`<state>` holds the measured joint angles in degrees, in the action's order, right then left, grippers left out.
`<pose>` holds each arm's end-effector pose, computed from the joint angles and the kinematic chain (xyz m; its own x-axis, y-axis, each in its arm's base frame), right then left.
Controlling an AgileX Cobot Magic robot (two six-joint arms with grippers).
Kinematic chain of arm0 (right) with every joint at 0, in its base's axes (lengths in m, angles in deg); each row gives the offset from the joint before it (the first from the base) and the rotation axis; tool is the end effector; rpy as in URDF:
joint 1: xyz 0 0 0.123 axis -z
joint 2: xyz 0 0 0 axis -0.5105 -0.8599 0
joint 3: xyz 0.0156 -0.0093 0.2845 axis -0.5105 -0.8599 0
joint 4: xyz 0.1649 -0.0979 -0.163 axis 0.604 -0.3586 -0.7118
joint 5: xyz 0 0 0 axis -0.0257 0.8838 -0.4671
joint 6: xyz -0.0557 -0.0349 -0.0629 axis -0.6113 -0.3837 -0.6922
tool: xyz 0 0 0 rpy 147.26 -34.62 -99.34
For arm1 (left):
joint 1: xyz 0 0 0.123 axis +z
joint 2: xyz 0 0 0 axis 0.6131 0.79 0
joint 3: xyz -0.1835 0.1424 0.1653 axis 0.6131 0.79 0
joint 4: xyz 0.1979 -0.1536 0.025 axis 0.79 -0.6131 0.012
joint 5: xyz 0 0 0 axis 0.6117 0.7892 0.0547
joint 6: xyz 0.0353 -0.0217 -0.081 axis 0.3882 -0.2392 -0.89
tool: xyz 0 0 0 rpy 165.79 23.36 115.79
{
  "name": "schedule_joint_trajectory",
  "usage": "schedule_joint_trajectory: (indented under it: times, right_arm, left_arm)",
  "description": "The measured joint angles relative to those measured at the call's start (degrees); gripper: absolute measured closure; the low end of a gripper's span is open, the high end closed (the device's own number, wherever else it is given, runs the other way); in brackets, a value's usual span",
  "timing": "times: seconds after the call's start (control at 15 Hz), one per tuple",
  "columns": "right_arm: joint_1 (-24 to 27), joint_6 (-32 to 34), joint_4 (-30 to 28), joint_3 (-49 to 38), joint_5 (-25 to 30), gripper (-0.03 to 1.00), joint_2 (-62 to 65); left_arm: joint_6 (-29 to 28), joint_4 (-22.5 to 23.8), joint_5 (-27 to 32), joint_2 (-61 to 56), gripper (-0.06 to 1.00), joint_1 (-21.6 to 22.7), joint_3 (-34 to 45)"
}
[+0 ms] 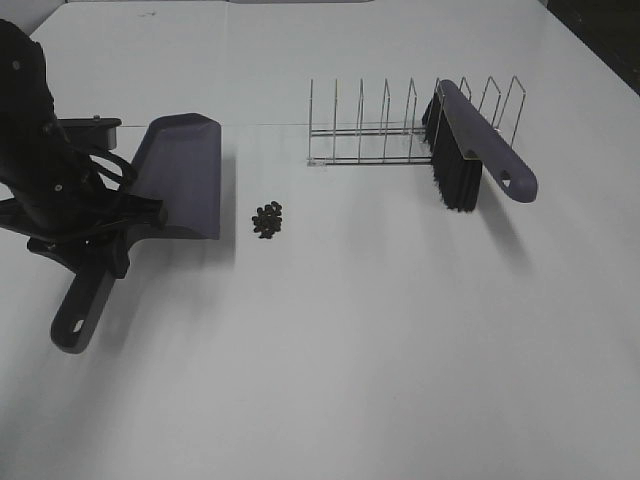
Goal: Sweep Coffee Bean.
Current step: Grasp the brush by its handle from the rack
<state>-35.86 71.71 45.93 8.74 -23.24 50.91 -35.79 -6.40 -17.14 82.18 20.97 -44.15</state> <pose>0.0995 0.0142 0.3445 -0.5921 -0.1246 -0.7961 -0.1781 0.9838 -0.0214 0.3382 -0.1063 0.1506 -0.9954 0.0258 -0.0920 0.0321 0.9972 -0.0678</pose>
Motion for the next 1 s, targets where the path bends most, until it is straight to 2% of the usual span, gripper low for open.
schedule_joint_trajectory:
  times: [0.13,0.27,0.47,0.53,0.67,0.87,1.0]
  right_arm:
    - [-2.58,-0.80,-1.38,5.84,0.11,0.20,-8.02]
    - [-4.81,-1.32,-3.84,15.24,1.49,0.20,-19.42]
    - [-5.56,-0.74,-4.24,31.97,8.71,0.20,-37.07]
    - [-5.56,1.66,-4.24,41.48,13.18,0.20,-45.32]
    - [-5.56,5.39,-4.24,51.80,17.48,0.20,-55.12]
    - [-5.56,8.48,-4.24,63.20,17.99,0.23,-66.92]
    - [-5.56,8.82,-3.72,66.81,18.05,0.26,-71.91]
  left_arm:
    - [0.00,0.00,-0.06,0.00,0.60,0.00,0.00]
    - [0.00,0.00,-0.29,0.00,0.60,0.00,0.00]
    - [0.00,0.00,-0.52,0.00,0.60,0.00,0.00]
    - [0.06,0.00,-0.57,0.00,0.60,0.00,0.00]
    - [0.06,0.00,-0.57,0.00,0.60,0.00,0.00]
    - [0.29,0.00,-0.57,0.00,0.60,0.00,0.00]
    - [0.40,0.00,-0.63,0.00,0.60,0.00,0.00]
